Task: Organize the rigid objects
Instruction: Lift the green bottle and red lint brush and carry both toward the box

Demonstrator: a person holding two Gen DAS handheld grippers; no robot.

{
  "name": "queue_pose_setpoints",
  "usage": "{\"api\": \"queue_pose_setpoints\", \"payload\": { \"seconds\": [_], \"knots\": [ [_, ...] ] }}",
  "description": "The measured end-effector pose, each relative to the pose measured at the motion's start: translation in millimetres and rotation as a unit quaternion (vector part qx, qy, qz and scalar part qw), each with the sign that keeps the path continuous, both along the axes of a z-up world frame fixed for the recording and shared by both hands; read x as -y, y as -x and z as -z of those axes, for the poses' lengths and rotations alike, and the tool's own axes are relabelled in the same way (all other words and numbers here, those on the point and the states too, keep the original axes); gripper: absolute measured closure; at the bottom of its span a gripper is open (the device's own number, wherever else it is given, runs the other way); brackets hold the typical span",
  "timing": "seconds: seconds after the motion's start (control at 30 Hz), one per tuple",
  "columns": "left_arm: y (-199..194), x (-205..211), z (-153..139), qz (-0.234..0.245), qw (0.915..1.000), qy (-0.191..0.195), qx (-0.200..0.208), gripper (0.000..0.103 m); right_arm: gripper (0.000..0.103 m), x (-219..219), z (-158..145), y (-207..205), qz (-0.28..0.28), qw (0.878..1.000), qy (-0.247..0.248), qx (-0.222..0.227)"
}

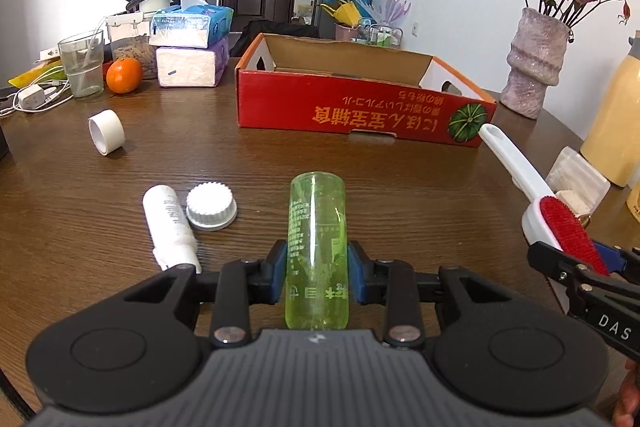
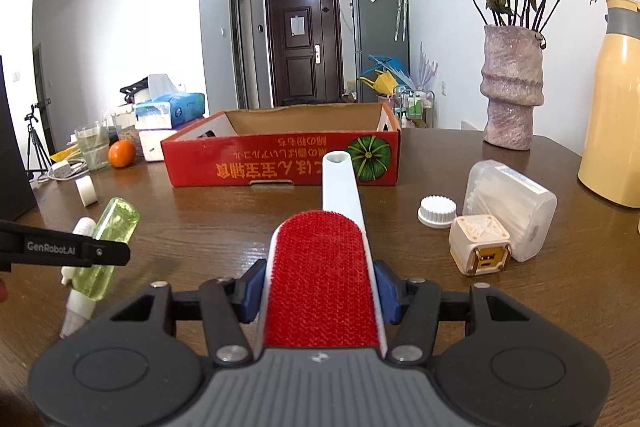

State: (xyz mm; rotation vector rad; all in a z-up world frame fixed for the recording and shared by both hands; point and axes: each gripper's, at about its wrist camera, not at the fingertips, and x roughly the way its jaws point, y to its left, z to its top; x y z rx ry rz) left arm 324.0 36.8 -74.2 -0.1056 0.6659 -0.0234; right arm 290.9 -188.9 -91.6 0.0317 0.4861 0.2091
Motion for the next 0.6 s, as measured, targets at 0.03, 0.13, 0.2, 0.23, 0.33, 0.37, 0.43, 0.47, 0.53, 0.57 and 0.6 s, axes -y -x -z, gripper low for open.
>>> {"api": "queue_pose_setpoints", "payload": {
  "seconds": [0.03, 0.13, 0.2, 0.23, 0.33, 0.37, 0.43, 0.47, 0.53, 0.57, 0.6],
  "knots": [
    [0, 1, -2, 0.001, 1.0, 0.001, 0.002, 0.071, 0.048, -1, -2, 0, -0.001, 1.0, -0.001, 0.002],
    [0, 4, -6, 0.003, 1.0, 0.001, 0.006, 0.071, 0.048, -2, -7, 0, -0.004, 1.0, -0.002, 0.008],
    [-1, 5, -10, 0.004, 0.9999, 0.001, 0.01, 0.071, 0.048, -3, -11, -1, -0.005, 1.0, -0.004, 0.012],
    [-1, 6, -12, 0.005, 0.9999, 0.001, 0.012, 0.071, 0.048, -3, -12, -1, -0.006, 1.0, -0.005, 0.014],
    [-2, 8, -18, 0.007, 0.9998, -0.001, 0.019, 0.071, 0.048, -4, -17, -3, -0.007, 1.0, -0.007, 0.019],
    [-2, 9, -20, 0.007, 0.9997, -0.002, 0.022, 0.071, 0.048, -5, -18, -3, -0.008, 1.0, -0.008, 0.02],
    [-2, 10, -25, 0.008, 0.9995, -0.002, 0.029, 0.071, 0.048, -6, -22, -4, -0.009, 1.0, -0.01, 0.024],
    [-3, 11, -28, 0.009, 0.9994, -0.002, 0.033, 0.071, 0.048, -7, -23, -5, -0.01, 1.0, -0.01, 0.027],
    [-4, 13, -33, 0.01, 0.9992, -0.002, 0.038, 0.071, 0.048, -8, -27, -6, -0.01, 0.999, -0.012, 0.032],
    [-4, 14, -35, 0.01, 0.9991, -0.002, 0.041, 0.071, 0.048, -9, -29, -7, -0.011, 0.999, -0.014, 0.034],
    [-5, 15, -38, 0.011, 0.999, -0.001, 0.044, 0.071, 0.048, -10, -31, -8, -0.011, 0.999, -0.015, 0.036]
  ]
}}
